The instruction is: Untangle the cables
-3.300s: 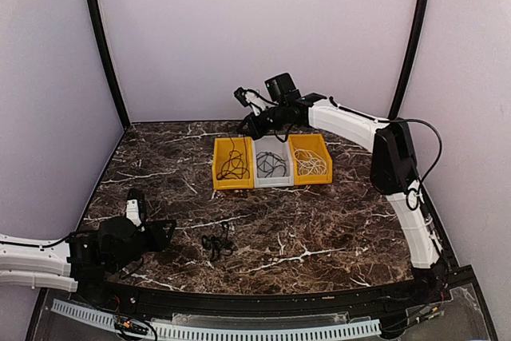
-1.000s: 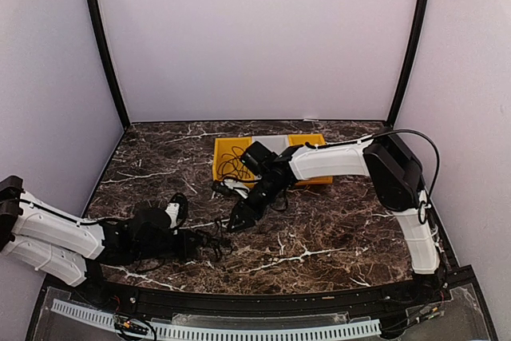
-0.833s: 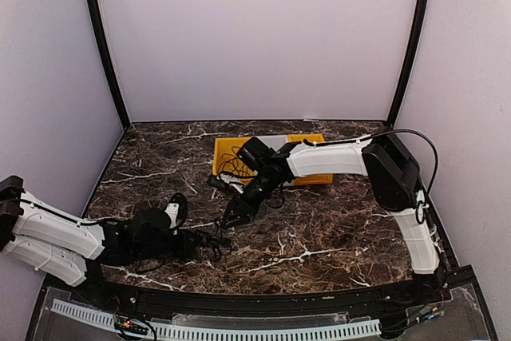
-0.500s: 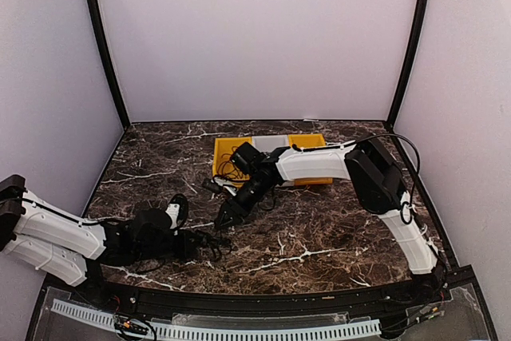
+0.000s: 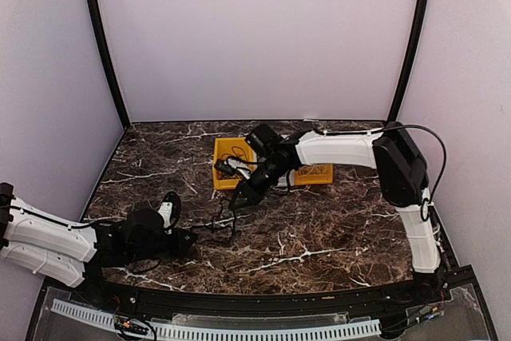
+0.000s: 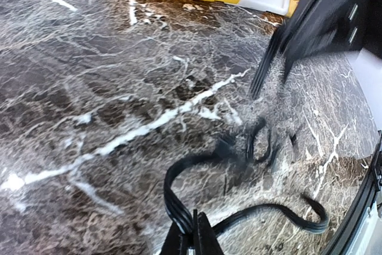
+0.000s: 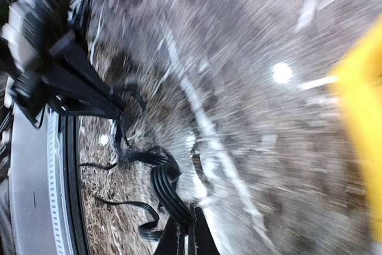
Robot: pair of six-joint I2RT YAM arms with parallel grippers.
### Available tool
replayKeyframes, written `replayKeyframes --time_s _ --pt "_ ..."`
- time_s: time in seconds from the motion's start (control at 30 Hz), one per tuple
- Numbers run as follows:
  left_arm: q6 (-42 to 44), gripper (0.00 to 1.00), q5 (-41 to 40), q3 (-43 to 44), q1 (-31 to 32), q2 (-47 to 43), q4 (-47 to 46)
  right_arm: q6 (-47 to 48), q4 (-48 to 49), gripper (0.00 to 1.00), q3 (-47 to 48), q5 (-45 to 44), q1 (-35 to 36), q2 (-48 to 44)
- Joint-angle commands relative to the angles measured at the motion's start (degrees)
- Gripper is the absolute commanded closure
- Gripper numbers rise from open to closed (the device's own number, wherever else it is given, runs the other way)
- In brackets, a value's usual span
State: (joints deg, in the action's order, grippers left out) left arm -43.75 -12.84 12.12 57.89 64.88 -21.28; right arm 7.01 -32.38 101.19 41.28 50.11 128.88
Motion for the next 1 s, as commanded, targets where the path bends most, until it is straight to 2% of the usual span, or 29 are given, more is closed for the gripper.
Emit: replayKeyframes --time_s 0.0,0.27,0.53,0.73,0.97 --pt "-1.7 1.0 -2.4 -3.6 -0.4 -4.8 4.3 3.0 2.5 1.0 -0.1 -6.1 -8.1 -12.6" --pt "-3.0 1.0 -5.6 -4.7 -0.7 -10.8 9.6 1.4 4.9 1.0 5.7 -9.0 -16.6 -16.9" --pt "0.7 1.0 -9.1 -0.4 -1.1 -13.2 10.0 -1.7 4.4 1.0 17.4 -7.2 -17.1 -10.9" --pt "7.7 1.0 -13.5 8.5 -1.3 -8.5 3.4 -2.8 3.7 1.0 25.1 -6.0 -16.1 -4.6" --pt "13.2 1.0 -14.7 18.6 -2.7 -0.3 -0.9 -3.7 6.1 1.0 29.0 -7.3 -15.7 0.7"
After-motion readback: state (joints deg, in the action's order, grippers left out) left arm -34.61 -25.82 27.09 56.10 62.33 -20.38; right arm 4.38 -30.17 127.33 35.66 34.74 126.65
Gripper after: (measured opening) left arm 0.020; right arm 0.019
